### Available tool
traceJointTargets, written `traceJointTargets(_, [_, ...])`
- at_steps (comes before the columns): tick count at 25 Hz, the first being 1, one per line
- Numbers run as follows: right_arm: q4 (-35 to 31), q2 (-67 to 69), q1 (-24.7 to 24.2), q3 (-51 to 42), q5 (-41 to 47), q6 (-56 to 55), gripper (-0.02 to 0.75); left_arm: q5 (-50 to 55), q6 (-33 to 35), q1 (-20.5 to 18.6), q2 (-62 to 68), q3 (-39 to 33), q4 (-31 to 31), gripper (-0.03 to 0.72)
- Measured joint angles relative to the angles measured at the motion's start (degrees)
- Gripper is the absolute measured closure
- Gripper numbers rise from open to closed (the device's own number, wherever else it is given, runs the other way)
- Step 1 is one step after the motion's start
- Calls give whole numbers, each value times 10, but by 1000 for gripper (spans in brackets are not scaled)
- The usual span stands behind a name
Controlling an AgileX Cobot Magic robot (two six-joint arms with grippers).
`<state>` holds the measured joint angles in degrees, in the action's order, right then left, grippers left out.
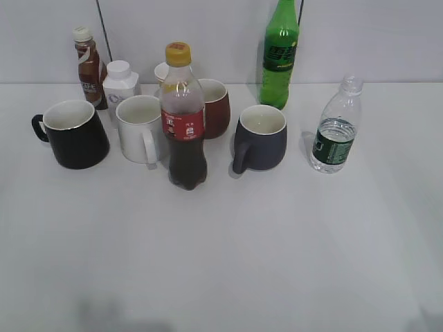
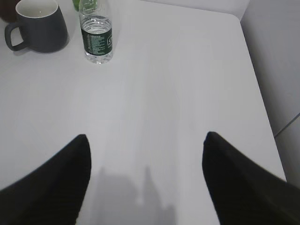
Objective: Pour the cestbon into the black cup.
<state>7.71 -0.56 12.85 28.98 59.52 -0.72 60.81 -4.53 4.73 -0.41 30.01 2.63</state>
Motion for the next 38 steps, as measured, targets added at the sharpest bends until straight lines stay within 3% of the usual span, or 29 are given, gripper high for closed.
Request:
traceJointTargets(14, [0,0,0,0,0,0,167,0,0,0,0,0,0,388])
traceJointTargets(22, [0,0,0,0,0,0,168,-27,0,0,0,8,-2,439])
traceJointTargets(26, [0,0,0,0,0,0,168,-207,0,0,2,11,2,444])
traceJointTargets(30, [0,0,0,0,0,1,168,-419,0,0,57,-24,44,443])
traceJointTargets(34, [0,0,0,0,0,1,168,-646,0,0,197,-93,75,443])
traceJointTargets(38, [0,0,0,0,0,1,168,-853,0,-6,402,-131,31,443])
